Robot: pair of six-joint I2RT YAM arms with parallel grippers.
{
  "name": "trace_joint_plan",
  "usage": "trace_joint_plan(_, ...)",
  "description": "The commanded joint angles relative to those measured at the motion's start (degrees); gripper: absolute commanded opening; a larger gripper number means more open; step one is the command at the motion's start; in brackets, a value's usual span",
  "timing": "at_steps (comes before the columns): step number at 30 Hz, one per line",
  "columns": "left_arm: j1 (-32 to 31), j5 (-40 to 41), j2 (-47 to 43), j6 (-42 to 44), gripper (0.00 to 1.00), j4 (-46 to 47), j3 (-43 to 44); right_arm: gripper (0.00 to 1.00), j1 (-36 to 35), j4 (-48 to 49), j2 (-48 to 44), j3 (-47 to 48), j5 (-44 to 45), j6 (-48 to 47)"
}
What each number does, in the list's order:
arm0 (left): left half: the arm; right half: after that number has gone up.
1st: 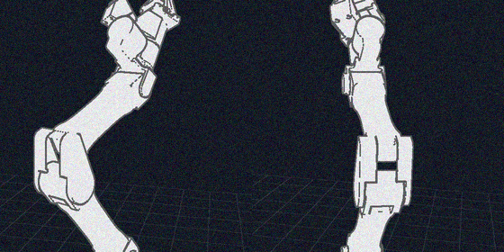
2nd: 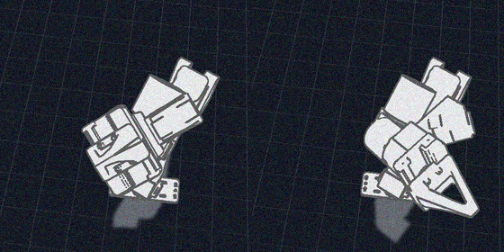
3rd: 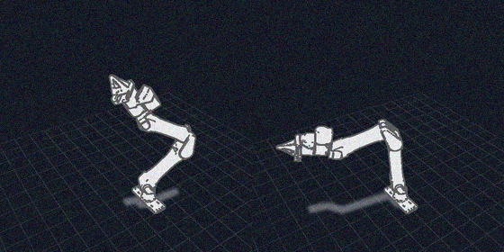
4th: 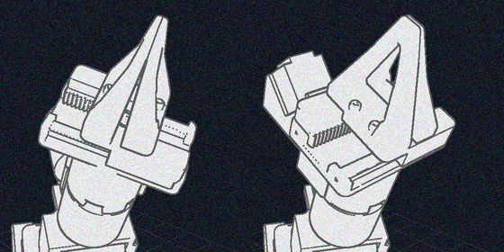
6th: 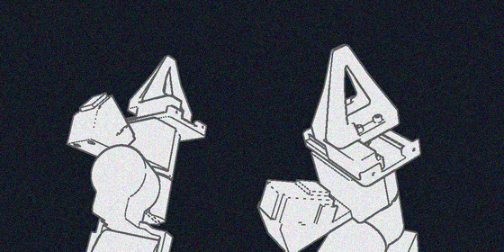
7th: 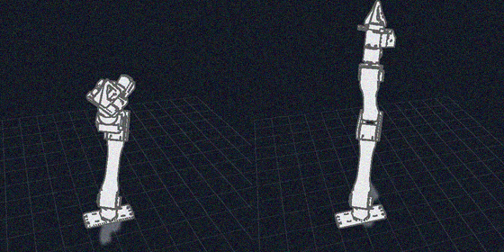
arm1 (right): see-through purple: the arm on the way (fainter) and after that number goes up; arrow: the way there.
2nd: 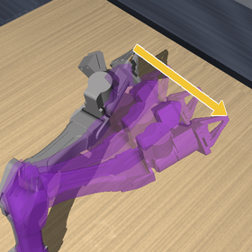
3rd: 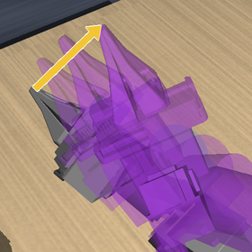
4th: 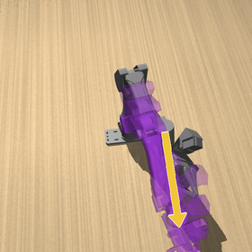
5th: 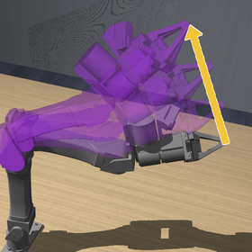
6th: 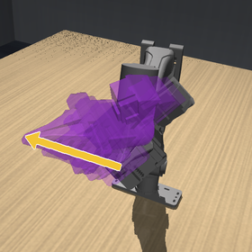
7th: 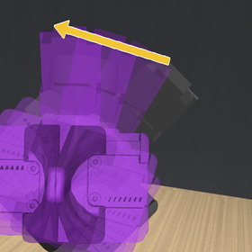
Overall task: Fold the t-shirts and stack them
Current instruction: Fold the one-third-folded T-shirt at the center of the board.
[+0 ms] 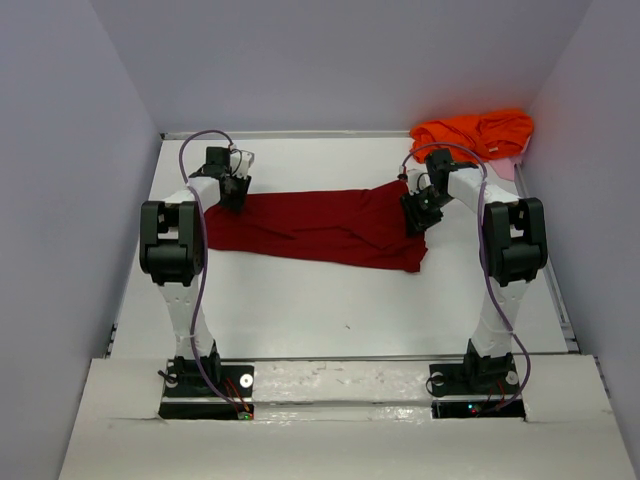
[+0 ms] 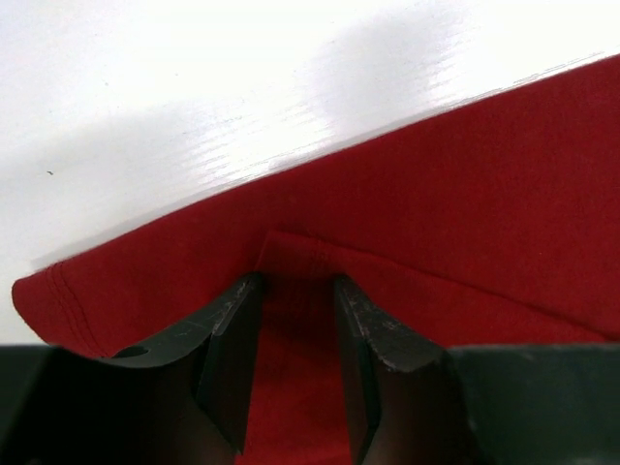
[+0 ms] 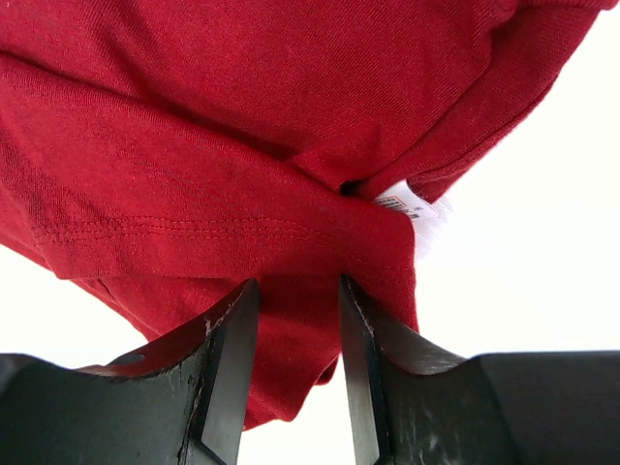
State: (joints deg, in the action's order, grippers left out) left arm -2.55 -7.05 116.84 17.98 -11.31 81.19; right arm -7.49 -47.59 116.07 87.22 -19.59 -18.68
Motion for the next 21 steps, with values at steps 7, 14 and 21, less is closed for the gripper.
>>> trace_joint_plan(7,-0.27,0.54,-0.73,0.66,0.18,0.94,0.82,0.44,-0.07,-0.22,-2.52,-0.21,-1.15,-0.92)
trace_joint_plan(14,-0.35,0.19,-2.84,0.48,0.0,1.03,0.38,0.44,-0.07,-0.13,-2.34,-0.21,-0.88,-1.01)
trace_joint_plan(21,-0.27,0.9,-6.44,1.8,0.0,0.42,-1.56,0.44,-0.07,-0.04,-2.25,-0.21,-0.8,-0.92)
